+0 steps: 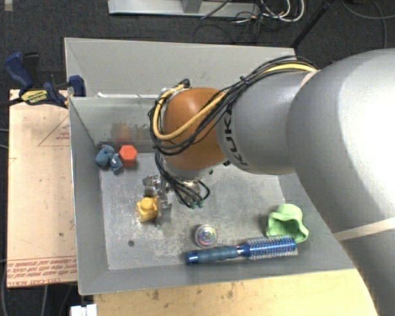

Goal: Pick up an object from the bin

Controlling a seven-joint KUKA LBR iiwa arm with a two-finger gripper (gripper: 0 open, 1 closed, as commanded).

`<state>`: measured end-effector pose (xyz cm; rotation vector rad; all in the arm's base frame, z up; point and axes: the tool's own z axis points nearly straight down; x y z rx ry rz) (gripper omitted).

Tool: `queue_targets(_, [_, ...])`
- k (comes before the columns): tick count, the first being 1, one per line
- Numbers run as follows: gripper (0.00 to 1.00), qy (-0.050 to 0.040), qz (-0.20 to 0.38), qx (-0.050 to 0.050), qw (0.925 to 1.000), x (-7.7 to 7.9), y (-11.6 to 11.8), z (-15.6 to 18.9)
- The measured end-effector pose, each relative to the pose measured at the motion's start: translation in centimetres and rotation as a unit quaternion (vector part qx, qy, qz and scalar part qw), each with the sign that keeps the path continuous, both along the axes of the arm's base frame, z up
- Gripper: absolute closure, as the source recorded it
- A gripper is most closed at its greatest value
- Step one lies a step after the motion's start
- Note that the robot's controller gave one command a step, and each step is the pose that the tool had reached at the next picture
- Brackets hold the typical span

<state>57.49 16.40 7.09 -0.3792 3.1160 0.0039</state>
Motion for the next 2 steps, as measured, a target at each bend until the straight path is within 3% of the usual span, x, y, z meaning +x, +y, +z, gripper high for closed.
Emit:
queue_targets(1, [1.0,-0.0035,0.013,0.0,0.9999,-2.4,0.2,10.3])
queue_targets(2, [1.0,-0.0039,0.011,0.0,0.9999,-2.1,0.2,16.6])
